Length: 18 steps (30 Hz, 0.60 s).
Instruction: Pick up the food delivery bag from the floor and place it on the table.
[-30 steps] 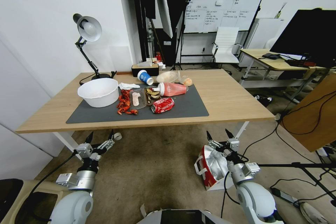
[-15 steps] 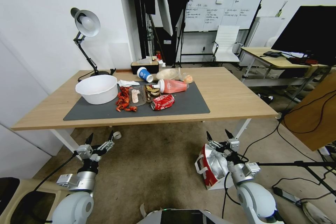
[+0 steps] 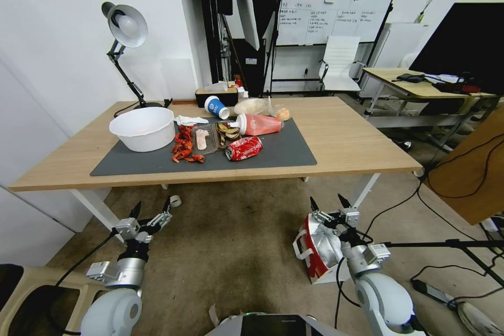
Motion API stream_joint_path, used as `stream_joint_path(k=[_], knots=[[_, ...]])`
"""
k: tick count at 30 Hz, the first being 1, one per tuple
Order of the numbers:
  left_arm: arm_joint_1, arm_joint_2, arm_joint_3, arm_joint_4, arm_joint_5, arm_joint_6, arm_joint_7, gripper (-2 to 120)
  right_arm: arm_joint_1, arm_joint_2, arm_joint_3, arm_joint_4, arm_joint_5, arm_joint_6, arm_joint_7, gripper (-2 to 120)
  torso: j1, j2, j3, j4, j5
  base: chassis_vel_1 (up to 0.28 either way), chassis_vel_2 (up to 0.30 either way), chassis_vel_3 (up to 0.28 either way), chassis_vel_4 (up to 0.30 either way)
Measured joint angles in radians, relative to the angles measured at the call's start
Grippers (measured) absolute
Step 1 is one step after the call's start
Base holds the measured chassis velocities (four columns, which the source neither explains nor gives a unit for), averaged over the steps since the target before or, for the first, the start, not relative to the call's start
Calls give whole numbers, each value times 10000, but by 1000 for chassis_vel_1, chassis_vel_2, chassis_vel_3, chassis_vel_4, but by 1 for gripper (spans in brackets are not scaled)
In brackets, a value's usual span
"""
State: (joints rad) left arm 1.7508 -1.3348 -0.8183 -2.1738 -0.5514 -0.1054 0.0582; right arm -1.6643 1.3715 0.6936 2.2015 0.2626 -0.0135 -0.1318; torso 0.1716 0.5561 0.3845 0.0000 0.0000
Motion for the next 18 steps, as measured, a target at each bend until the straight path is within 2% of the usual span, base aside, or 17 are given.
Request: stream_joint_path(k=[18], knots=[[4, -24, -12, -22, 26, -11, 0, 98, -73, -43, 66, 72, 56, 24, -27, 100, -274, -749, -474, 0, 0, 0, 0, 0, 0]])
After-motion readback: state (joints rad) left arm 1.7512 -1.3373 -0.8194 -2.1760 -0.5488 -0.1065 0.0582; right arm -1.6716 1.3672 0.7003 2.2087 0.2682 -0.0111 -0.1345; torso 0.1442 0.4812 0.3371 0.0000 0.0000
